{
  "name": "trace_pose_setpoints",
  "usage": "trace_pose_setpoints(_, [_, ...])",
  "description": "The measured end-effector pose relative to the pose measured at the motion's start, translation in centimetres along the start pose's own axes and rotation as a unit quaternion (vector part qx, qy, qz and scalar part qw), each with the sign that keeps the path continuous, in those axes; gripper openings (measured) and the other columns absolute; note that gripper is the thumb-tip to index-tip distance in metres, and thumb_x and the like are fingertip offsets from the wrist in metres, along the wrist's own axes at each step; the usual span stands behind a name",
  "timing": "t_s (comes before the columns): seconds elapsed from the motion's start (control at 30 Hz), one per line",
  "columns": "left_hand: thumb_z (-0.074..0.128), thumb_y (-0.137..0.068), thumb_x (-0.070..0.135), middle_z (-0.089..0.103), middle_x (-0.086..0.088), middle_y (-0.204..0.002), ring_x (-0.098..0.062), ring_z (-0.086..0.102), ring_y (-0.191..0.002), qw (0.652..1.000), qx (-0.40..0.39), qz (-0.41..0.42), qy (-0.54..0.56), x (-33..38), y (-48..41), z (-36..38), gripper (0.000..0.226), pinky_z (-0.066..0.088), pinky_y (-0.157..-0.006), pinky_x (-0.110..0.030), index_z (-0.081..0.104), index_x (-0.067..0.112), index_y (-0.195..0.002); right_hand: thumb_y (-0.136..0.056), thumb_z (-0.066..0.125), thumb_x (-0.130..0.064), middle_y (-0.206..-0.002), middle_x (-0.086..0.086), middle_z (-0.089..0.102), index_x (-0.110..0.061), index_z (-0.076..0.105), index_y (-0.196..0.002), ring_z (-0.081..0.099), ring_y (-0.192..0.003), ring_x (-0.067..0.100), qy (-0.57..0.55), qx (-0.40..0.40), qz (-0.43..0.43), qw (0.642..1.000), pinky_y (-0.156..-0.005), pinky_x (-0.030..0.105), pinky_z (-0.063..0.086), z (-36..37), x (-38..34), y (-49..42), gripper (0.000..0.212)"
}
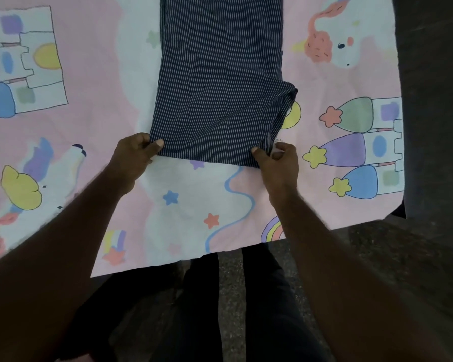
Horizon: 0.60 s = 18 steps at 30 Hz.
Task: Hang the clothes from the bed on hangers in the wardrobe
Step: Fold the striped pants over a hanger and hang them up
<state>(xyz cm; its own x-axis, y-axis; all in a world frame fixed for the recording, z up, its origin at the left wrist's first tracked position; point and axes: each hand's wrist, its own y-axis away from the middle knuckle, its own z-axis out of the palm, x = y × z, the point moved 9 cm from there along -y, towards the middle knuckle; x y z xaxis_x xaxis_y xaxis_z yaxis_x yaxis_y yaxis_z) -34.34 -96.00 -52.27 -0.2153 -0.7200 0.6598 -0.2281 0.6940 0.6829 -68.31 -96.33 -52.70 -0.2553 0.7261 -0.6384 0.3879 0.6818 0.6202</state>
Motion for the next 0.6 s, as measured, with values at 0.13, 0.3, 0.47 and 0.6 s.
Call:
trace_pose_setpoints(0.13, [0.069, -0.090, 0.029, 0.032, -0.007, -0.066, -0.022, 0.032, -0.067, 1.000, -0.002, -0.011, -0.017, 0.4, 0.4, 0.1, 0.043, 0.033, -0.067, -0.037, 0.043, 0.003, -0.068, -0.080, 0.073, -0.025, -0.068, 0.002, 0.055, 0.000, 0.057, -0.077, 0.047, -0.063, 0.017, -0.017, -0.012, -0.019, 1.000, -0.063, 0.038, 0.046, 0.0, -0.8, 0.5, 0.030])
trace_pose_setpoints(0.3, [0.066, -0.091, 0.029, 0.050, -0.001, -0.070, -0.010, 0.042, -0.060, 0.993, 0.066, 0.040, 0.094, 3.0, 2.1, -1.4, 0.026, 0.036, -0.054, -0.021, 0.060, 0.005, -0.086, -0.088, 0.070, -0.017, -0.072, -0.007, 0.057, -0.008, 0.059, -0.086, 0.046, -0.060, 0.004, -0.068, 0.058, -0.173, 0.981, -0.056, 0.017, 0.041, -2.9, -6.4, 4.5, 0.015])
trace_pose_setpoints(0.47, [0.059, -0.091, 0.005, 0.046, 0.003, -0.063, -0.007, 0.038, -0.047, 0.959, 0.042, 0.056, 0.276, 4.8, 2.7, -1.9, 0.043, 0.025, -0.041, -0.017, 0.037, 0.023, -0.059, -0.094, 0.061, -0.010, -0.067, 0.006, 0.054, -0.016, 0.045, -0.084, 0.046, -0.047, 0.018, -0.191, -0.063, -0.097, 0.975, -0.045, 0.024, 0.035, -1.4, -6.0, 4.6, 0.020])
trace_pose_setpoints(0.6, [0.059, -0.090, 0.003, 0.048, 0.003, -0.064, -0.005, 0.036, -0.041, 0.969, 0.026, -0.062, 0.239, 1.7, 2.6, -0.8, 0.034, 0.024, -0.039, -0.016, 0.039, 0.020, -0.070, -0.095, 0.060, -0.011, -0.063, 0.006, 0.049, -0.011, 0.051, -0.088, 0.043, -0.049, 0.017, -0.117, -0.152, 0.055, 0.980, -0.047, 0.028, 0.039, 0.8, -1.4, 3.4, 0.012])
